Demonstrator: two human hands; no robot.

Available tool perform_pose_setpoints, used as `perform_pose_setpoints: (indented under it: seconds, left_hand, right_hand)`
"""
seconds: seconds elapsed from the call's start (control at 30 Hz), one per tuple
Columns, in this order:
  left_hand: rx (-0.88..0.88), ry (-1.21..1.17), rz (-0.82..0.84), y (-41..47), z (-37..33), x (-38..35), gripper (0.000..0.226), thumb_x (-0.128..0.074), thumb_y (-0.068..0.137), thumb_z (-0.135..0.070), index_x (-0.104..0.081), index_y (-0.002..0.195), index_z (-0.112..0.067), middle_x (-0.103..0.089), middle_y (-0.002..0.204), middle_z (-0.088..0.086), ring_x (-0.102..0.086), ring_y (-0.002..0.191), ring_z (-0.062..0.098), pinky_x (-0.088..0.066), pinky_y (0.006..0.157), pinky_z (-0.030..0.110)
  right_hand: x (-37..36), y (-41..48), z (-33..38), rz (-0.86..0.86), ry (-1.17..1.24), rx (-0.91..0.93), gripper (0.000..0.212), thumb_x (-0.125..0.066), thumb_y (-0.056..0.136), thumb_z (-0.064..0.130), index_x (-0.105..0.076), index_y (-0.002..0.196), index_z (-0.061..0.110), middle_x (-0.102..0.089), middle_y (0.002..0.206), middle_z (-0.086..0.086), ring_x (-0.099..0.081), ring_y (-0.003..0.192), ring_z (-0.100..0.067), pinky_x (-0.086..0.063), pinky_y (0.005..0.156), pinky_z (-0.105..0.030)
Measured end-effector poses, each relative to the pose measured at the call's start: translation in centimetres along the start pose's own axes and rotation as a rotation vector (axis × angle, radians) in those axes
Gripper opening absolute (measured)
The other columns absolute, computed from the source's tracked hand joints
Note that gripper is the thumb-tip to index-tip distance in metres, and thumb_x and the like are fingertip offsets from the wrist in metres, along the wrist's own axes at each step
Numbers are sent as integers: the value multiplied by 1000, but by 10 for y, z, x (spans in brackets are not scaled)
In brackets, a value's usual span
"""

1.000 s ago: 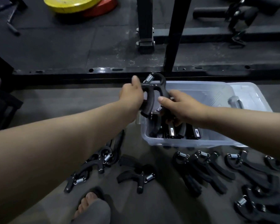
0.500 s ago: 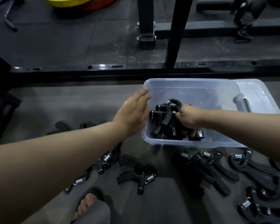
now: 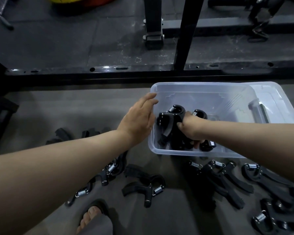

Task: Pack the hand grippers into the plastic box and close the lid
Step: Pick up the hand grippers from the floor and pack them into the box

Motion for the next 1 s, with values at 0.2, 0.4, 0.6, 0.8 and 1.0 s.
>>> perform_pose_setpoints:
  seconds: [0.2,0.4,0.6,0.8,1.0]
  left_hand:
    - [97,-160,-72,2,-1,1,43,-42,94,-9,-48,136,-6,-36,152,5,-34,140,17,-29,116,37]
    - [160,-153,-44,7,-2,-9,54,-42,95,-11,-31,148,-11,-19,160,3,-18,147,13,-19,119,31]
    - [161,-130,-51,6,-3,-10,56,-41,95,-14,-28,150,-15,-17,161,-2,-18,146,11,-20,118,30]
    - [155,-134,-59,6,-1,-11,56,-40,96,-14,-27,151,-15,-16,161,-3,-16,146,9,-19,119,31]
    - [127,-170,-35,4,2,-10,55,-36,99,-15,-24,152,-17,-14,162,-4,-11,147,5,-13,120,26]
  right_hand:
    - [-2,6,1,-48,-147,26,49,-51,94,35,-31,121,-1,-59,92,-20,-69,63,-38,-58,53,-42]
    - [-1,7,0,-120,-226,104,51,-56,90,33,-36,122,-1,-60,99,-18,-61,76,-33,-43,61,-31]
    - [-2,7,0,-123,-250,119,47,-55,91,34,-34,118,2,-61,87,-14,-61,66,-31,-50,57,-32]
    - [-3,4,-2,-65,-266,111,47,-49,94,36,-33,121,2,-64,90,-15,-58,60,-28,-47,54,-31]
    - [47,5,3,-317,-209,139,31,-31,97,38,-47,93,12,-61,87,-14,-54,76,-30,-38,69,-33]
Point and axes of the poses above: each hand's wrist, its own y-axis towards the middle knuckle, its own x-axis out of the back of the hand, z = x × y, the point moved 7 cm from there along y, towards the middle knuckle
